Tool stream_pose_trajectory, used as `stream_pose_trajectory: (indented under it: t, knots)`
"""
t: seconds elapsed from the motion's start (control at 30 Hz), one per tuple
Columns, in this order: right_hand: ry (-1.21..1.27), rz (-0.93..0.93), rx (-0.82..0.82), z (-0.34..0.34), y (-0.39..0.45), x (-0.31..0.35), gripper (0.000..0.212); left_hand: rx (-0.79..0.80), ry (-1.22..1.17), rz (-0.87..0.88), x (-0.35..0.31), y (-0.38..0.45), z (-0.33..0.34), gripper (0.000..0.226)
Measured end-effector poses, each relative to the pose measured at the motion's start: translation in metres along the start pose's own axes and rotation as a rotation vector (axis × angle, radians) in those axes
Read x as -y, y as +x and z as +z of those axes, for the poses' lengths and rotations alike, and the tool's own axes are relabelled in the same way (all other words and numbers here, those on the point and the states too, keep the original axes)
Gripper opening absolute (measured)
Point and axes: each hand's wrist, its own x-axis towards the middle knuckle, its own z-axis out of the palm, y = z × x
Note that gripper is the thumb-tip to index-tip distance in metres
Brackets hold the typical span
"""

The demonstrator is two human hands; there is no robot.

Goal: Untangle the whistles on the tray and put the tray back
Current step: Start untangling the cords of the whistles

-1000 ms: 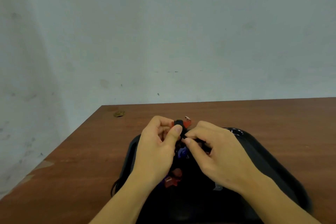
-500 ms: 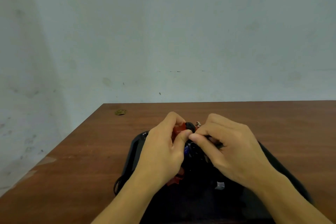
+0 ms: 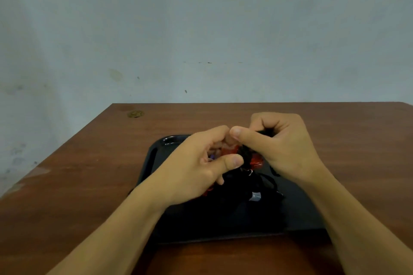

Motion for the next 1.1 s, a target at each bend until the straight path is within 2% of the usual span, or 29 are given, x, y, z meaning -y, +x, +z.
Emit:
stream_pose_trajectory:
  t: [0.07,0.17,0.23,0.3,0.37,0.4,0.47,0.6,0.63,0.73,0.83,1.1]
  knots:
    - [0.051,0.022,0.05,-0.001,0.001,0.001,0.039,0.007,-0.034,0.013,-0.003,-0.001,0.003,0.019]
    - [0.139,0.085,0.107,-0.005,0.002,-0.001,0.041,-0.028,-0.088,0.033,-0.004,-0.002,0.004,0.008]
    - [0.21,0.157,0.096,-0.004,0.001,-0.003,0.045,-0.055,-0.161,0.037,-0.004,-0.003,0.005,0.011]
    - [0.288,0.225,0.085,-0.001,0.0,-0.006,0.062,-0.079,-0.286,0.031,-0.004,-0.003,0.006,0.017]
    - [0.322,0.3,0.071,0.004,-0.004,-0.013,0.084,-0.102,-0.414,0.012,0.0,-0.004,0.008,0.016]
    - [0.318,0.32,0.065,0.007,-0.006,-0.016,0.088,-0.115,-0.477,-0.005,0.003,-0.005,0.01,0.013]
    - [0.269,0.328,0.078,0.009,-0.006,-0.022,0.08,-0.163,-0.582,-0.047,0.007,-0.003,0.01,0.012]
    - [0.126,0.259,0.117,0.013,-0.004,-0.018,0.034,-0.339,-0.776,-0.105,0.007,0.004,0.011,0.008]
    - [0.048,0.209,0.118,0.016,-0.003,-0.017,0.034,-0.385,-0.786,-0.117,0.007,0.006,0.01,0.01]
    - [-0.203,0.107,0.134,0.022,-0.005,-0.019,0.033,-0.508,-0.648,-0.164,0.01,0.008,0.011,0.019]
    - [-0.381,0.077,0.188,0.021,-0.009,-0.025,0.021,-0.592,-0.415,-0.175,0.019,0.009,0.01,0.01]
    - [-0.671,-0.126,0.249,0.022,-0.013,-0.009,0.026,-0.671,0.027,-0.188,0.029,0.007,-0.001,0.007]
